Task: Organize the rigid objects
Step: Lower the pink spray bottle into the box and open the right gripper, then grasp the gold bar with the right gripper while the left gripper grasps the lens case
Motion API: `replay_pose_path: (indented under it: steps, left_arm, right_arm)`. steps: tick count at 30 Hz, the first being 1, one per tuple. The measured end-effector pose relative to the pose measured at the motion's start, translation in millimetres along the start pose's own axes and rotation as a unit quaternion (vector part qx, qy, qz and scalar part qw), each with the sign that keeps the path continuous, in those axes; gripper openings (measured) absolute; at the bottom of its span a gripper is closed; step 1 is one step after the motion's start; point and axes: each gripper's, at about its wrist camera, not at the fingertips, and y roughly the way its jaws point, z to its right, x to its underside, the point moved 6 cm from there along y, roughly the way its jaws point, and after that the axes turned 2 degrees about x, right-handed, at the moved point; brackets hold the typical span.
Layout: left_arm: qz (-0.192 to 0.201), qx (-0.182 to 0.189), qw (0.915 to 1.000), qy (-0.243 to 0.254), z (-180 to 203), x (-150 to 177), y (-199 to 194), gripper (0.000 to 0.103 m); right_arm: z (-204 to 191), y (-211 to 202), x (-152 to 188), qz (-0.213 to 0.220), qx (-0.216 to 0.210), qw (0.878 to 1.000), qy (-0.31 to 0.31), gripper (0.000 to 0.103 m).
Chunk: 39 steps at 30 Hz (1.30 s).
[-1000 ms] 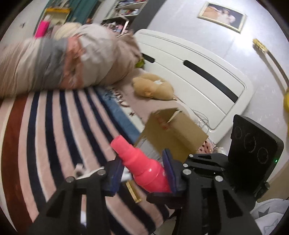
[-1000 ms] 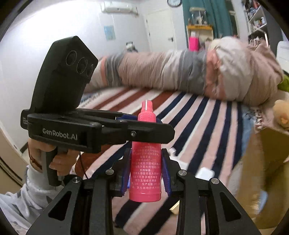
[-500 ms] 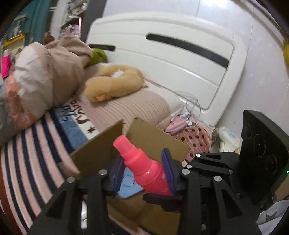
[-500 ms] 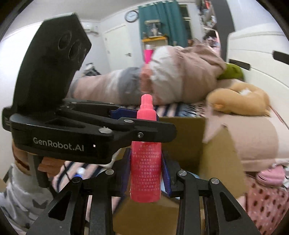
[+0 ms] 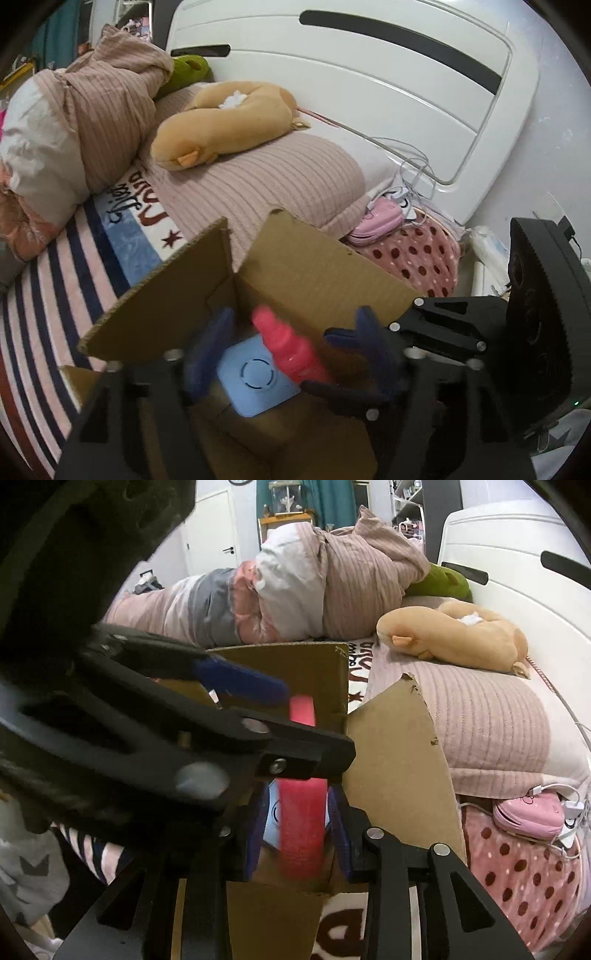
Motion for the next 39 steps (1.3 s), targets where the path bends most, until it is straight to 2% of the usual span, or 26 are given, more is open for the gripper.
replay_pose_path:
  steps: [1, 3, 6, 8, 11, 17, 21, 25, 29, 33, 36, 37, 39]
  left_arm:
    - [0.001, -0.001, 1.0000, 0.001, -0.7, -0.3, -1.4, 0.071]
    - [0.006, -0.004, 1.0000, 0.000, -2.3, 2.2, -9.7, 0.071]
    - [0.024, -0.003, 0.9997, -0.005, -6.9, 6.1, -29.9, 0.072]
    - [0.041, -0.007, 0.9991, -0.011, -13.9, 11.0, -50.2, 0.076]
    - [0.068, -0.033, 0.9969, -0.024, -31.0, 24.5, -86.4, 0.078]
    - [0.104, -0.097, 0.9877, -0.066, -85.9, 78.2, -156.3, 0.079]
    - [0.110, -0.142, 0.9780, -0.105, -130.4, 131.4, -188.0, 0.079]
    - [0.103, -0.169, 0.9690, -0.148, -170.3, 191.5, -195.3, 0.079]
    - [0.097, -0.162, 0.9644, -0.186, -200.2, 236.2, -188.3, 0.079]
    - [0.084, -0.153, 0.9617, -0.211, -221.7, 270.4, -174.7, 0.079]
    - [0.072, -0.140, 0.9617, -0.224, -231.0, 285.6, -159.3, 0.079]
    - [0.068, -0.135, 0.9618, -0.228, -232.7, 290.6, -153.0, 0.079]
    - [0.060, -0.119, 0.9627, -0.236, -231.4, 299.2, -140.9, 0.079]
  right_arm:
    - [-2.2, -3.2, 1.2, 0.001, -0.001, 1.000, 0.002, 0.041]
    - [-3.8, -7.6, 0.2, 0.007, 0.005, 1.000, 0.003, 0.048]
    - [-10.0, -17.4, -3.5, 0.012, 0.009, 1.000, 0.004, 0.050]
    - [-17.5, -26.0, -6.2, 0.018, 0.001, 1.000, 0.008, 0.051]
    - [-32.9, -37.4, -12.0, 0.031, -0.015, 0.999, 0.007, 0.052]
    - [-97.7, -58.4, -35.0, 0.073, -0.067, 0.995, -0.022, 0.052]
    - [-144.3, -56.7, -41.8, 0.072, -0.105, 0.991, -0.047, 0.052]
    - [-192.4, -31.5, -36.6, 0.042, -0.132, 0.988, -0.073, 0.052]
    - [-230.1, 11.3, -14.0, -0.016, -0.166, 0.982, -0.084, 0.052]
    - [-258.8, 55.7, 12.5, -0.071, -0.181, 0.976, -0.096, 0.052]
    - [-272.5, 85.7, 33.3, -0.101, -0.171, 0.975, -0.103, 0.052]
    - [-271.9, 92.4, 36.8, -0.100, -0.156, 0.978, -0.098, 0.052]
    - [-255.6, 100.9, 40.3, -0.081, -0.094, 0.990, -0.073, 0.052]
